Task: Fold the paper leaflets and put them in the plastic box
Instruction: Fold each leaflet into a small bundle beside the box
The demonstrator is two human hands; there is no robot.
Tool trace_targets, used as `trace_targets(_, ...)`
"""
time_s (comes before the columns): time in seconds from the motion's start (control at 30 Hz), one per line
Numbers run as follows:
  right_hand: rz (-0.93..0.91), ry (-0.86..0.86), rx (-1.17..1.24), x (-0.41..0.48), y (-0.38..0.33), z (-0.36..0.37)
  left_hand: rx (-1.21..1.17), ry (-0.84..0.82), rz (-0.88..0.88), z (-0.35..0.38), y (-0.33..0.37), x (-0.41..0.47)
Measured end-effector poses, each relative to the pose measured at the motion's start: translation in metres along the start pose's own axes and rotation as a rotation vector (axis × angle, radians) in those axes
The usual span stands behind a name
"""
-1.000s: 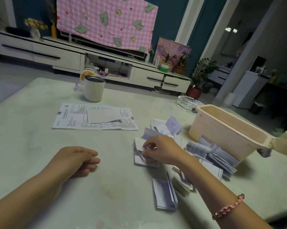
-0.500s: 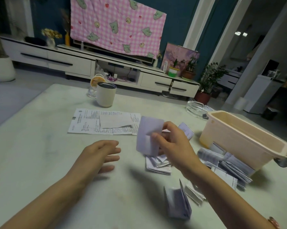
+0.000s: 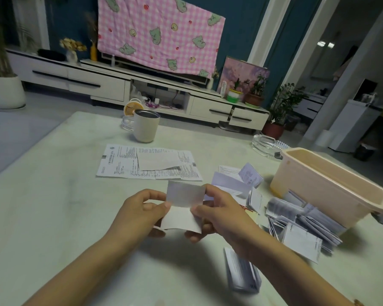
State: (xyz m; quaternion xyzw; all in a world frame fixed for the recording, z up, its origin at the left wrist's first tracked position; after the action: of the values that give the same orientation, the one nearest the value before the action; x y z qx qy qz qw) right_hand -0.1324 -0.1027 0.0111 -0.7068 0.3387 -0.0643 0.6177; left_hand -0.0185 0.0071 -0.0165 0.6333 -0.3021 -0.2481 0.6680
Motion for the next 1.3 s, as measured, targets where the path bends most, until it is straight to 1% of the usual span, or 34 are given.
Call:
trace_targets(0.07,-0.021,-0.009,-0.019,-0.001,-0.003,-0.002,-0.012,-0.009,-0.012,0.002,0.0,0.0)
trace_targets(0.17,-0.041,0.027,-0.095,0.0,-0.003,-0.006,-0.124,-0.01,-0.113,0.005,0.001,0.0)
trace_targets(0.23,-0.077,0.052,-0.148,0.0,-0.001,-0.005,-0.18,-0.043,-0.163,0.007,0.001,-0.002)
trace_targets(0.33,-0.126,0.06,-0.235,0.0,-0.001,-0.002,-0.063,-0.079,-0.088,0.008,-0.002,-0.004)
trace_targets(0.4,-0.088,0.01,-0.226,-0.001,-0.001,-0.001,0.03,-0.053,-0.014,0.007,-0.006,-0.003)
trace_targets(0.47,-0.042,-0.046,-0.167,-0.002,-0.002,-0.001,0.072,-0.05,0.019,0.006,-0.008,-0.002)
trace_targets(0.57,-0.044,-0.038,-0.196,-0.003,-0.004,-0.007,0.095,-0.071,0.048,0.009,-0.007,-0.001)
trace_targets(0.63,-0.096,0.033,-0.27,-0.003,-0.006,-0.014,0.099,-0.074,0.048,0.012,-0.006,-0.002)
trace_targets(0.67,-0.121,0.089,-0.27,-0.003,-0.007,-0.019,0.092,-0.069,0.038,0.012,-0.007,-0.002)
trace_targets(0.8,-0.194,0.356,-0.027,0.008,-0.022,-0.048,0.047,-0.023,-0.03,0.008,-0.009,0.0)
trace_targets(0.87,-0.179,0.46,-0.027,0.02,-0.024,-0.065,0.025,0.016,-0.071,0.005,-0.01,0.002)
trace_targets(0.93,-0.078,0.49,-0.186,0.034,-0.015,-0.075,0.013,0.045,-0.106,0.003,-0.01,0.004)
trace_targets(1.0,0.05,0.461,-0.434,0.047,0.005,-0.077,0.018,0.054,-0.126,0.002,-0.011,0.004)
trace_targets(1.07,0.125,0.425,-0.627,0.055,0.022,-0.075,0.026,0.046,-0.142,0.003,-0.012,0.003)
trace_targets(1.1,0.129,0.433,-0.696,0.057,0.025,-0.075,0.031,0.04,-0.148,0.004,-0.012,0.004)
trace_targets(1.2,0.032,0.564,-0.925,0.064,0.023,-0.075,0.045,0.034,-0.167,0.004,-0.012,0.004)
trace_targets(1.23,0.02,0.569,-0.97,0.066,0.021,-0.073,0.049,0.035,-0.173,0.004,-0.013,0.004)
trace_targets(1.27,0.039,0.537,-0.97,0.066,0.017,-0.072,0.05,0.033,-0.173,0.005,-0.011,0.004)
trace_targets(1.3,0.081,0.464,-0.932,0.065,0.017,-0.069,0.053,0.029,-0.179,0.005,-0.011,0.004)
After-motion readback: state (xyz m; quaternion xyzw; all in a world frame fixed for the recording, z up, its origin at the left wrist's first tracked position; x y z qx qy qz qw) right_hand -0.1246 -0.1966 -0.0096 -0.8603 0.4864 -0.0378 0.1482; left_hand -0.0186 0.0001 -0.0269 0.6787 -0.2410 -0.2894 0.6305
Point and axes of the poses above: each hand's wrist, its own x-axis towards the middle knuckle, its own z-axis out of the palm, y = z × x, the point moved 1 cm from there along x, towards the middle knuckle, and after that the axes turned 12 degrees about z, right-handed, at the moved point
